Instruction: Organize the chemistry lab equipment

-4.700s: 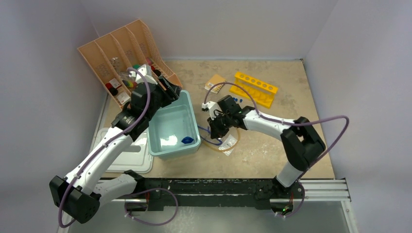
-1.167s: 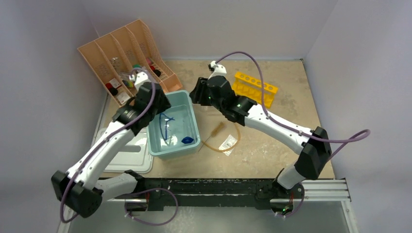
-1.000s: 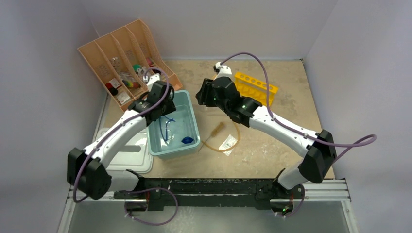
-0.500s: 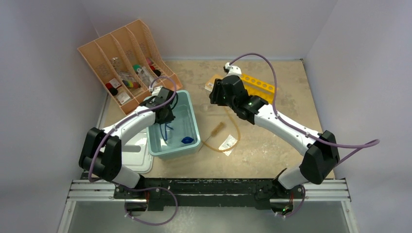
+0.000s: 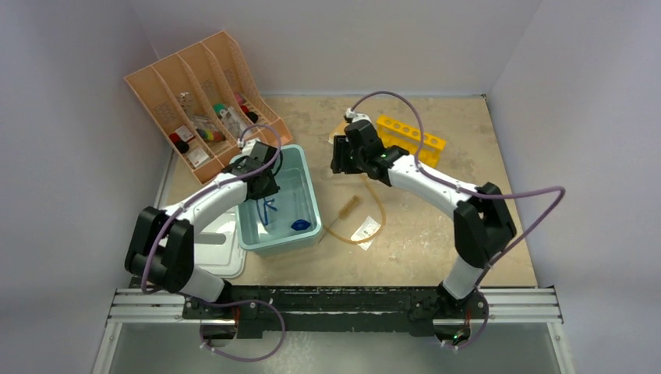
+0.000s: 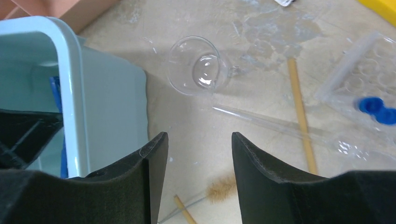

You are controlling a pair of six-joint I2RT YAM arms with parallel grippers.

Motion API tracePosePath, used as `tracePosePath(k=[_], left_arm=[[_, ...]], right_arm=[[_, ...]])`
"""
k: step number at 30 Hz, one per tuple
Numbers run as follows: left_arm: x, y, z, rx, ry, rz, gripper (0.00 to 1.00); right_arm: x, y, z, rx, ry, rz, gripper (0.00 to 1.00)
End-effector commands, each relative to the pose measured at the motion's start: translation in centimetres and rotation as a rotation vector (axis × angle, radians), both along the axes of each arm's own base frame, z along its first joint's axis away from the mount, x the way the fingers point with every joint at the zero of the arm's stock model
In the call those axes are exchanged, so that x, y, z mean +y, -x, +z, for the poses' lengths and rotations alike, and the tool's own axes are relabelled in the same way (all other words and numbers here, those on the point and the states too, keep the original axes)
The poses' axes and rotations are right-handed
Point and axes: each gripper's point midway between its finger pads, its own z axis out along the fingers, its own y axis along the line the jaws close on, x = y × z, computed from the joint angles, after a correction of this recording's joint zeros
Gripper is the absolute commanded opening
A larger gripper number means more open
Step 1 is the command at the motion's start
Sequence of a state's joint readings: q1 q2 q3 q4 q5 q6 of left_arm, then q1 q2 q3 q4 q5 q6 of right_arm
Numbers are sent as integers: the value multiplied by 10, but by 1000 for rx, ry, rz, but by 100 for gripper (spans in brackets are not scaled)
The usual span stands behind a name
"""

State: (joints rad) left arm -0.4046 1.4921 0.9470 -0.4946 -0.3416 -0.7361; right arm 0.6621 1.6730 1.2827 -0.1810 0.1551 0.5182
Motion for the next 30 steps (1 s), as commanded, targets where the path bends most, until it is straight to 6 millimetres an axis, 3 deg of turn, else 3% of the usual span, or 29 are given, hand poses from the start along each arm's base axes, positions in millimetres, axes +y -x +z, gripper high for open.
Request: tracePosePath(k=[1,6,9,16,21,25,30], left_arm=[[-13,-32,63,-195,78,-29,25],[-16,-34,88,-255,110,-37,30],[-12,-34,104,-296,105,-28,34],[-10,-40,139,-406,128,-18,42],[-7,-45,158,-474,126,-3,44],[-3,-49,168,-509,111,9,45],[-1,-50,172,-521,106,10,45]], right_arm=[[27,-14,11,2,-15,125,57],[28,-32,-14,41,67,140,71],[23,-45,-19,42,101,124,76],[32,-57,-39,61,215,302,90],[40,-57,-41,46,214,378,93],[38,-58,-55,73,243,383,93],[31,-72,-64,67,317,344,85]])
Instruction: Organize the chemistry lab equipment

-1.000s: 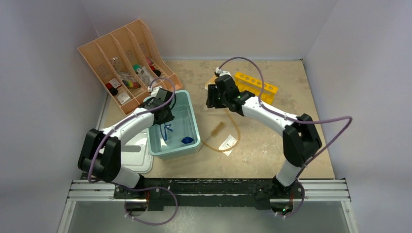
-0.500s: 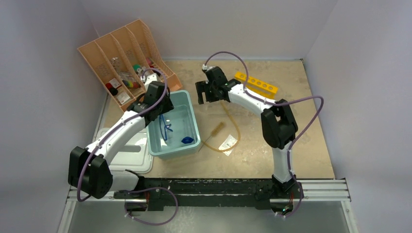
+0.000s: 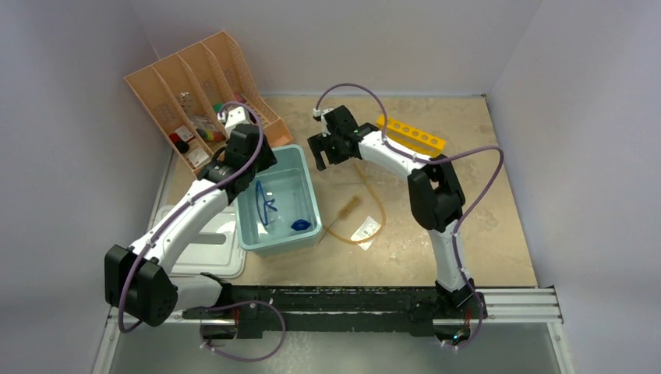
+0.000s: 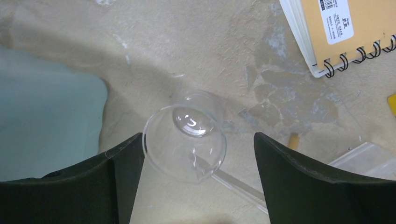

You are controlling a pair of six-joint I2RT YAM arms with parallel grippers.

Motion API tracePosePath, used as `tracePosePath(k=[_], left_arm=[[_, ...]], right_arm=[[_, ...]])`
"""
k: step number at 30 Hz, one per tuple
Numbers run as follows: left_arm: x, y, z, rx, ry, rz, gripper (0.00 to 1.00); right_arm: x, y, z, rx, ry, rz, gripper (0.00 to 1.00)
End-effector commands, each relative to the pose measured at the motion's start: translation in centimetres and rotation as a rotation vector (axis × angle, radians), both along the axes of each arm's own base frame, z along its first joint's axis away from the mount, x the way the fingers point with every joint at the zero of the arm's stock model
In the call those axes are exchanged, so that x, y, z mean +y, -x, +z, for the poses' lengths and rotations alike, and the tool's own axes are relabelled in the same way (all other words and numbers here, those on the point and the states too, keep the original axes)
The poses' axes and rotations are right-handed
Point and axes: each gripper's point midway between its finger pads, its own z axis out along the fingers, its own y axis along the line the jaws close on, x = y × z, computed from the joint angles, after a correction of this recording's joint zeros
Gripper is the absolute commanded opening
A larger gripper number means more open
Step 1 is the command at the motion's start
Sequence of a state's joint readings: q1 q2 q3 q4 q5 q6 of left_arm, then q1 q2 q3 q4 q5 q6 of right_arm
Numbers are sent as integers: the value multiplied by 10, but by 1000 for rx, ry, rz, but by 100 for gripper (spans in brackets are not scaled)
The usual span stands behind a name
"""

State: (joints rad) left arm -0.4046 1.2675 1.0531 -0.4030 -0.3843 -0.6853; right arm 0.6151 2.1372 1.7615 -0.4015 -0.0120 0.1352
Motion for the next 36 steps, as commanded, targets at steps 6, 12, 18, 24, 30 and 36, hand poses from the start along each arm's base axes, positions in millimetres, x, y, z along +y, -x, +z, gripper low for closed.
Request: tracePosePath(k=[6,12,18,24,30,36], left_arm=[[8,-12,49,-143,-2,26,45],[11,-12,53,-130,-28,31,45],[18,-11,86,-189,-30,55,45],[42,1,136,-304,-48,144,46],[72,28,180,-415,-58,245,47],[108,61,208,-498,-75,388,50]], right_arm=[[2,-18,13,-80,65,43,60],[-1,-19,54,-167,25,23,43],[-1,-20,126,-277,-57,-8,41],[29,1,195,-349,-206,66,41],[98,57,224,-420,-239,249,42],[145,89,193,-351,-245,343,42]])
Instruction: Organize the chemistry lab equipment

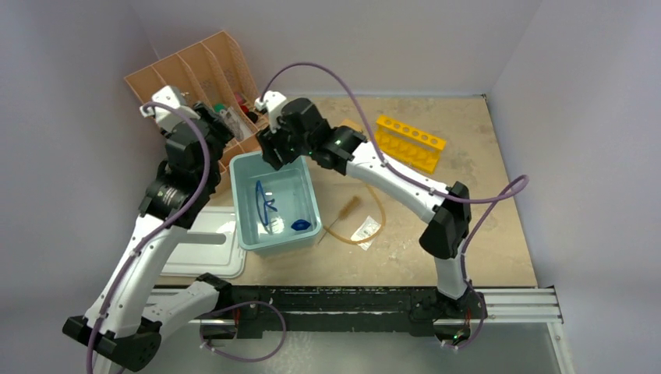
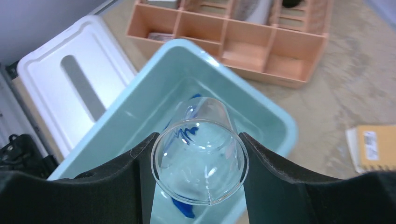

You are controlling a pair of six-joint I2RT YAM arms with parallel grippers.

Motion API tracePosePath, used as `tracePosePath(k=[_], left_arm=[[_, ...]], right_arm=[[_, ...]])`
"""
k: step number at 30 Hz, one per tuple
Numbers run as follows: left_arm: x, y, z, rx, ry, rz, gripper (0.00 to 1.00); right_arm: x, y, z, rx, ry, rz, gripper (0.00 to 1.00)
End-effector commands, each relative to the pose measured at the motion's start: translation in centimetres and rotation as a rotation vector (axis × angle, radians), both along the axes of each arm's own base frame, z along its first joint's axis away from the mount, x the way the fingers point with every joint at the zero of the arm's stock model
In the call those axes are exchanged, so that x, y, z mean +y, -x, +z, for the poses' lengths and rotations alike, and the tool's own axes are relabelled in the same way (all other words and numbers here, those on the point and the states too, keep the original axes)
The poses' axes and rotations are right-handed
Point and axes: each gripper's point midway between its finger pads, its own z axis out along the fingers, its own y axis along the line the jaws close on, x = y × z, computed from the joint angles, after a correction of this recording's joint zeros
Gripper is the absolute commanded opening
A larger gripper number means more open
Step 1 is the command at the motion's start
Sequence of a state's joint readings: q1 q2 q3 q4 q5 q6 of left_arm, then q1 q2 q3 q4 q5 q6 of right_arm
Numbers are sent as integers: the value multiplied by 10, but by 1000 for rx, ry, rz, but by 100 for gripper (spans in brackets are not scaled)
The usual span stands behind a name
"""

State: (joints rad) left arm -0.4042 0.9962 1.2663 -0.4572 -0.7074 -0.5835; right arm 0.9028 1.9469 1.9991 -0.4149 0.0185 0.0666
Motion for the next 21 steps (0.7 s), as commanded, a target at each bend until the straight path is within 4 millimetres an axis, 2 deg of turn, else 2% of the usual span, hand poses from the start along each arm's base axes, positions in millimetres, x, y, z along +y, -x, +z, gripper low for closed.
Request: tracePosePath(k=[1,4,9,12,21], left_arm=[[33,23,29,-78,-13,133,51],[35,29,23,-69,-10,135,52],[33,34,10,-34,4,118,53],[32,37,4,-25,10,104,54],[31,38,0,-15,13,94,55]], right_arm=[[27,10,-11,6,10,53,42],[40,16,-37,26,57,58,42],[40,2,-88,57,176,-21,42],[42,-4,-111,69,209,-47,41],[50,-8,-149,99,223,-54,42]])
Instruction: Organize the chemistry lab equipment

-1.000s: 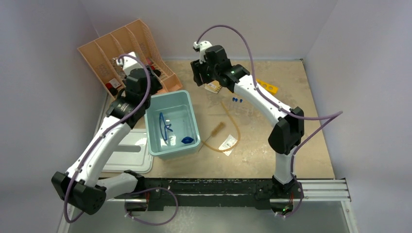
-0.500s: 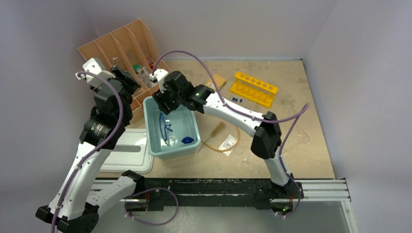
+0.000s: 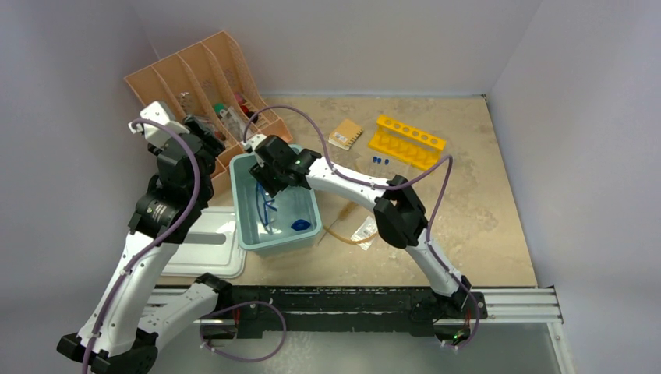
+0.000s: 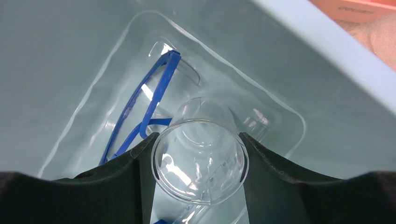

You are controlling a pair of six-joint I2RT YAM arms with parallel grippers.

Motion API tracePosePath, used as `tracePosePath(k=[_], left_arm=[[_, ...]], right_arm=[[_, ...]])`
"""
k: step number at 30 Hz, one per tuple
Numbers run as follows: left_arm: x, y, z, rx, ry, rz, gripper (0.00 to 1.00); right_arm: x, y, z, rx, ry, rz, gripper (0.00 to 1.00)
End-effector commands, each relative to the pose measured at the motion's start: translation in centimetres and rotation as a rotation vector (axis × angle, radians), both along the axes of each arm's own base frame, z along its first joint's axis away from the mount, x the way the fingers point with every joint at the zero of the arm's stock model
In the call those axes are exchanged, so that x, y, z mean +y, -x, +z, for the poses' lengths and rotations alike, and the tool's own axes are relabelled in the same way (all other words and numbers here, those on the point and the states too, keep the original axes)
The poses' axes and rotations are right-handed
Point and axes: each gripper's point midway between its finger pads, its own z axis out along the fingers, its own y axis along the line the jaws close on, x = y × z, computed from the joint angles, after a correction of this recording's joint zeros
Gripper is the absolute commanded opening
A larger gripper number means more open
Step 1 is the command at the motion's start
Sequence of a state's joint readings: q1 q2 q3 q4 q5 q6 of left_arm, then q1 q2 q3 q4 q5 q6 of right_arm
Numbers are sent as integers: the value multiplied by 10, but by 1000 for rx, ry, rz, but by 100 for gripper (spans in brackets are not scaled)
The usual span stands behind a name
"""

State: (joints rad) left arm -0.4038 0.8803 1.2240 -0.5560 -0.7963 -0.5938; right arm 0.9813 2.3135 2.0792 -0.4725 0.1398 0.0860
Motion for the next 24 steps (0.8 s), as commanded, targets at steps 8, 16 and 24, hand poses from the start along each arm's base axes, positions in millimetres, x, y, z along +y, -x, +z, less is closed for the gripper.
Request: tracePosePath(k=[8,16,24], left_arm=[[-1,-1,0,-10,21,-1,56],[-5,-6,-4,8,17,-16,56],[-7,-10,-6,18,14,-20,56]], right_arm=[[11,-4,3,-4,-56,-25,43],[7,-11,-16,-12,-21,-67,44],[-4,-22,-20,-61,26,-121,51]])
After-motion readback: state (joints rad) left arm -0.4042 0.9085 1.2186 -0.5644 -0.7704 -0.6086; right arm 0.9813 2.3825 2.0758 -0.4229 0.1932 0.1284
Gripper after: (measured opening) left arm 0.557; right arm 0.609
